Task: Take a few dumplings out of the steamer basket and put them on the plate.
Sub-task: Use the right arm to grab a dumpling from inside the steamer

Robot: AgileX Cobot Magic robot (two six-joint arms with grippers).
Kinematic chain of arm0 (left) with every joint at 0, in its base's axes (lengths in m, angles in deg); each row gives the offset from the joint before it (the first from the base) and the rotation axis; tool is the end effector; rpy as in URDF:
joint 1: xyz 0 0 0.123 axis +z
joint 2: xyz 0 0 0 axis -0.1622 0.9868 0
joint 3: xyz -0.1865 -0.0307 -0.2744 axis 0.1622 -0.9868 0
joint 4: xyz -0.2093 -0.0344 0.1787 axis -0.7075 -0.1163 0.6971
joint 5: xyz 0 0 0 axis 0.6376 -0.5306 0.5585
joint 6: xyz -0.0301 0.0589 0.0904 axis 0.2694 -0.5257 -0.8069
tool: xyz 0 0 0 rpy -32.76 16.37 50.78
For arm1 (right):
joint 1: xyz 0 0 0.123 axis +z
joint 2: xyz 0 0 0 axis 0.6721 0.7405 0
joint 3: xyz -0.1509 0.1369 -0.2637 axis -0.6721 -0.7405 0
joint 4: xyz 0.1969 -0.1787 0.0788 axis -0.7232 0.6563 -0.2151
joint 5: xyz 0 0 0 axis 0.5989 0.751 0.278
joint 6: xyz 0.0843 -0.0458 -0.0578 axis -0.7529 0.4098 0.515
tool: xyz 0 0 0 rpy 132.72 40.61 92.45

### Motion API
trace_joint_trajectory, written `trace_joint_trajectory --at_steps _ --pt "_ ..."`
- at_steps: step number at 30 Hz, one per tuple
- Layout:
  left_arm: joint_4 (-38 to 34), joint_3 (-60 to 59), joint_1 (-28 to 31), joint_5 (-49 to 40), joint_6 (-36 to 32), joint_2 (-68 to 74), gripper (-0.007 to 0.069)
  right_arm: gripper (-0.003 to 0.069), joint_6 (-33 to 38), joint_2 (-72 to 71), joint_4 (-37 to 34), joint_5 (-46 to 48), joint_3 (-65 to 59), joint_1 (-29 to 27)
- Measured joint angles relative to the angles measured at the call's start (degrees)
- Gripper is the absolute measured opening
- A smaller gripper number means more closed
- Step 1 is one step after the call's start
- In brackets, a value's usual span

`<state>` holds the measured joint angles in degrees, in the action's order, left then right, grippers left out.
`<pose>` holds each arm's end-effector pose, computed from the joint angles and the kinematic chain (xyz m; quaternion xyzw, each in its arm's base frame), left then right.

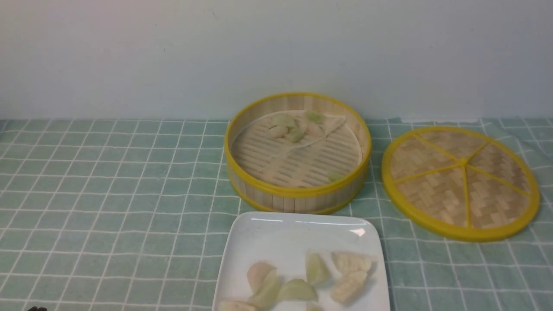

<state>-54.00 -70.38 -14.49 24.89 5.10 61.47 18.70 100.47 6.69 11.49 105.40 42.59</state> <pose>0.0498 -0.0066 0.1633 0.0539 0.8039 -0.0248 0.5919 0.1217 0.0168 0.4026 0.0323 0.9006 0.0973 0.4223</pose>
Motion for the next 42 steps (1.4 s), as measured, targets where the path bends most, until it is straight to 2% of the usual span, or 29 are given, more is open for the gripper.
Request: trace_joint_trajectory --at_steps 2,6,11,13,17,23,28,32,38,41,42 --pt "0.0 0.0 0.0 0.0 0.0 0.0 -0.0006 -0.0013 5.4 6.4 -4.2 4.4 4.6 0.2" --pt "0.0 0.0 0.0 0.0 0.0 0.0 -0.0006 -0.0013 14.3 17.6 -10.5 6.3 12.8 0.2" --pt "0.0 0.0 0.0 0.0 0.0 0.0 -0.0006 -0.0013 21.7 26.8 -13.6 5.9 18.9 0.8" --pt "0.0 0.0 0.0 0.0 0.0 0.0 -0.0006 -0.0013 23.4 29.4 -13.7 5.4 20.7 1.8" --pt "0.0 0.1 0.0 -0.1 0.0 0.0 -0.0006 -0.0011 25.9 39.0 -12.2 2.9 26.2 7.9" --pt "0.0 0.1 0.0 -0.1 0.0 0.0 -0.0006 -0.0010 26.2 54.5 -6.7 -0.4 36.4 16.3" --pt "0.0 0.1 0.0 -0.1 0.0 0.0 -0.0006 0.0005 26.2 67.0 -2.6 -2.4 45.4 20.2" --pt "0.0 0.1 0.0 -0.1 0.0 0.0 -0.0006 0.0040 26.2 73.9 -1.7 -2.7 51.0 21.4" --pt "0.0 0.1 0.0 -0.1 0.0 0.0 -0.0006 0.0192 26.2 85.1 -0.9 -5.5 59.9 21.6" --pt "0.0 0.1 0.0 -0.1 0.0 0.0 -0.0006 0.0294 26.2 89.6 -1.1 -7.2 62.9 21.6" --pt "0.0 0.1 0.0 -0.1 0.0 0.0 -0.0006 0.0300 26.2 89.9 -1.1 -7.4 63.1 21.6"
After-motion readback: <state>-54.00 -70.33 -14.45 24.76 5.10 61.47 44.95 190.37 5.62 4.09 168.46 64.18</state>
